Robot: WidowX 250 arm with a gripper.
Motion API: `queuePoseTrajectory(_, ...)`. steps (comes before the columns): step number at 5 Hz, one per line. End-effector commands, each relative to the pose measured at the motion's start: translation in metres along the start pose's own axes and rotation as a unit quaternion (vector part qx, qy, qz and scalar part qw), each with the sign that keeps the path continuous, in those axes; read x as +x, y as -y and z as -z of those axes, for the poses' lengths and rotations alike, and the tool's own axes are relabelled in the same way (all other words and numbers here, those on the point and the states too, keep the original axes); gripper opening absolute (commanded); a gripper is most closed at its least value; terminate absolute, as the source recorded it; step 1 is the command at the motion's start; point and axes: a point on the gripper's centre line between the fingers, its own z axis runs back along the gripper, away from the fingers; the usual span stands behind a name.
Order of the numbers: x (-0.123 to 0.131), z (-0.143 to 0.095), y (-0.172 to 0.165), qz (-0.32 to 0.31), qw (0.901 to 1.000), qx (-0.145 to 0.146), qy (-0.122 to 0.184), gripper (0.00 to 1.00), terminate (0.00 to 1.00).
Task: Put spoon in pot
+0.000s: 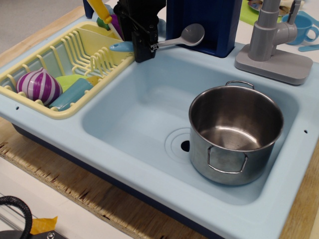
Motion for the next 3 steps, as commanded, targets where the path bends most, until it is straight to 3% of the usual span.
queuePoseTrajectory(1, 0.0, -0.007, 0.002, 0.002, 1.0, 0.007, 0.003, 0.0, 0.0)
queuePoseTrajectory(2, -0.004, -0.025, 0.009, 0.006, 0.9998, 0.014, -0.009, 0.0, 0.0)
queuePoseTrajectory(3, -0.019, -0.045, 0.016, 0.054, 0.9984, 0.016, -0.011, 1.0, 0.0)
